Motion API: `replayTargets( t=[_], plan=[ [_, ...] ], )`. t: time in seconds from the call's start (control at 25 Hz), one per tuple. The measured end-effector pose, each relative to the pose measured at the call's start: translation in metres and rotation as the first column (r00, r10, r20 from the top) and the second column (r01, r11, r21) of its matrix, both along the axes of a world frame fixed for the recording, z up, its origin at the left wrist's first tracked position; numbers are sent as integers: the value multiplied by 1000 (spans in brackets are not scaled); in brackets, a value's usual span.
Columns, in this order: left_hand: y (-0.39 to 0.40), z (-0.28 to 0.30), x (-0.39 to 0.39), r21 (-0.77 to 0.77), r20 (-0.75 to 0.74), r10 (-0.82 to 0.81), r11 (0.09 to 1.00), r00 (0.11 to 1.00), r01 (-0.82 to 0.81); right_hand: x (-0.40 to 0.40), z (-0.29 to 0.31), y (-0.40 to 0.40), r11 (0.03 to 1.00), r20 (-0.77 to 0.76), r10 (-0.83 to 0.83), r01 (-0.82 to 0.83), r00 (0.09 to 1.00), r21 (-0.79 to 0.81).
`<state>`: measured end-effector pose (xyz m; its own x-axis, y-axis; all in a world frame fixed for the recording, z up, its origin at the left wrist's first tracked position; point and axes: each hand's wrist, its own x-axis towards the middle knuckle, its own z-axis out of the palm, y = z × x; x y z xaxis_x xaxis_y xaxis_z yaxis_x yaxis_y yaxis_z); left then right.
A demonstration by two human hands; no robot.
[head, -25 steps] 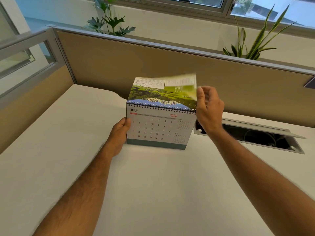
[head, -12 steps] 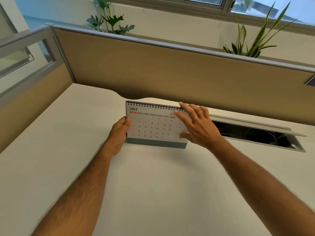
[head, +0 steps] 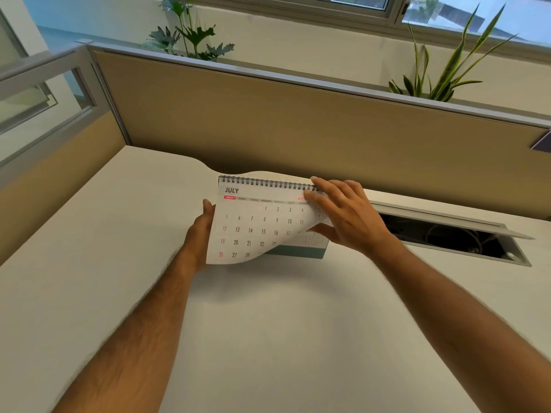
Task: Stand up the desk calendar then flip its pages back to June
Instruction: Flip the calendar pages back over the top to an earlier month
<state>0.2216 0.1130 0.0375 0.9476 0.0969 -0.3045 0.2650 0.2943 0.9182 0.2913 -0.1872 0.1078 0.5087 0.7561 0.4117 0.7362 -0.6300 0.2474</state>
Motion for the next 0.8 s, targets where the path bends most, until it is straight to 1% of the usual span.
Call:
replayTargets(
  t=[0.04,0.08,0.16,0.24,0.32,0.44,0.52,0.6,0.72,0.8],
  plan=[
    [2,-4,1,-35,12,26,999,1000,-25,0,3,1,998,-41,23,-21,999,54],
    [3,-7,2,-15,35,54,998,998,-53,0,7,2,992,-90,39,-28,995,121],
    [-2,-3,4,128,110,39,990,993,-53,0,17,6,966,-198,38,15,979,259],
    [-5,-3,8,168,127,18,985,992,-39,2,25,10,919,-312,40,87,949,385],
    [-4,-5,10,178,118,29,983,993,-50,5,31,16,837,-425,90,163,901,522],
    [-6,-5,9,198,131,28,979,991,-53,7,36,28,659,-553,140,340,821,671],
    [-6,-5,9,188,128,27,981,991,-51,7,37,33,547,-611,145,452,778,705],
    [-5,-6,9,188,122,23,981,992,-46,7,37,35,471,-643,125,525,756,709],
    [-5,-5,9,202,112,20,978,994,-42,7,34,34,388,-690,101,610,717,691],
    [-5,-4,8,203,111,15,979,994,-38,6,29,30,374,-700,95,627,707,684]
  ],
)
